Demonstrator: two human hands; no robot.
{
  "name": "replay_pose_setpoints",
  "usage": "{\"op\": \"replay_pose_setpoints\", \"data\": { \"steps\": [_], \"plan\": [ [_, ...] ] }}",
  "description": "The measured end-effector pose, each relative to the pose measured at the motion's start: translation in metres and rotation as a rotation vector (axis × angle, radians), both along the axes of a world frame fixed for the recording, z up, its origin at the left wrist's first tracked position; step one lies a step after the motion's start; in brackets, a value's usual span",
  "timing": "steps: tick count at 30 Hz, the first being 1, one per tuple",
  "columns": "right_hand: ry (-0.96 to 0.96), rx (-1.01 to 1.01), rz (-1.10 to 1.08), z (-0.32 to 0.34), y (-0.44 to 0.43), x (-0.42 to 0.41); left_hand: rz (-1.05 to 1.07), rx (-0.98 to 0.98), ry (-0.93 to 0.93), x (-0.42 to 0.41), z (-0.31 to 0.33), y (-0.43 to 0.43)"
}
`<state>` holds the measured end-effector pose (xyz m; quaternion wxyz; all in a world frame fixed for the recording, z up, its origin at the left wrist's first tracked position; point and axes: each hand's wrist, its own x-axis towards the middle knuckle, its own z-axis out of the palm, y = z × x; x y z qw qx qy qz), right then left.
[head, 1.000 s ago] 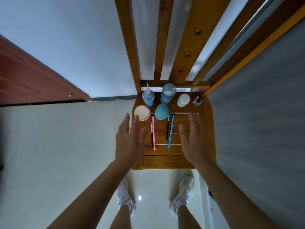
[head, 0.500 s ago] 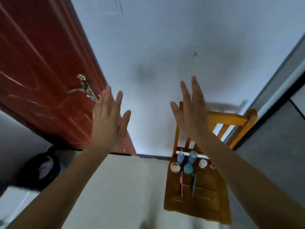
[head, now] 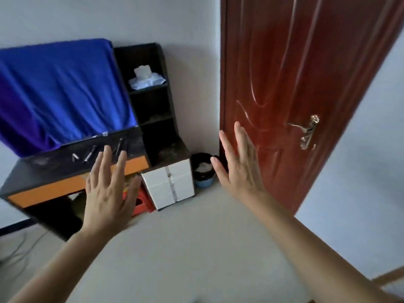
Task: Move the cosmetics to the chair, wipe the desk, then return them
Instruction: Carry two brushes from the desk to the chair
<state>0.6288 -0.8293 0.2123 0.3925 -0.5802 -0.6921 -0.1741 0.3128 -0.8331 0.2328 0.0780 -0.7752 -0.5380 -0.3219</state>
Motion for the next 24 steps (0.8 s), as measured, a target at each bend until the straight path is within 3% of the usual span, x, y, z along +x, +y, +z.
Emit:
{"op": "replay_pose_setpoints", "data": {
  "steps": [8,14,24],
  "plan": [
    [-0.099,-0.026,0.373,0.018,0.115,-0.212,0.328,-0.050,-0.089,-0.187,-0.002,0.022],
    [-0.061,-0.111,0.445,0.006,0.178,-0.335,0.404,-0.154,-0.151,-0.267,-0.009,0.074],
    [-0.074,-0.280,0.392,-0.040,0.292,-0.390,0.420,-0.302,-0.136,-0.330,-0.048,0.201]
  ]
}}
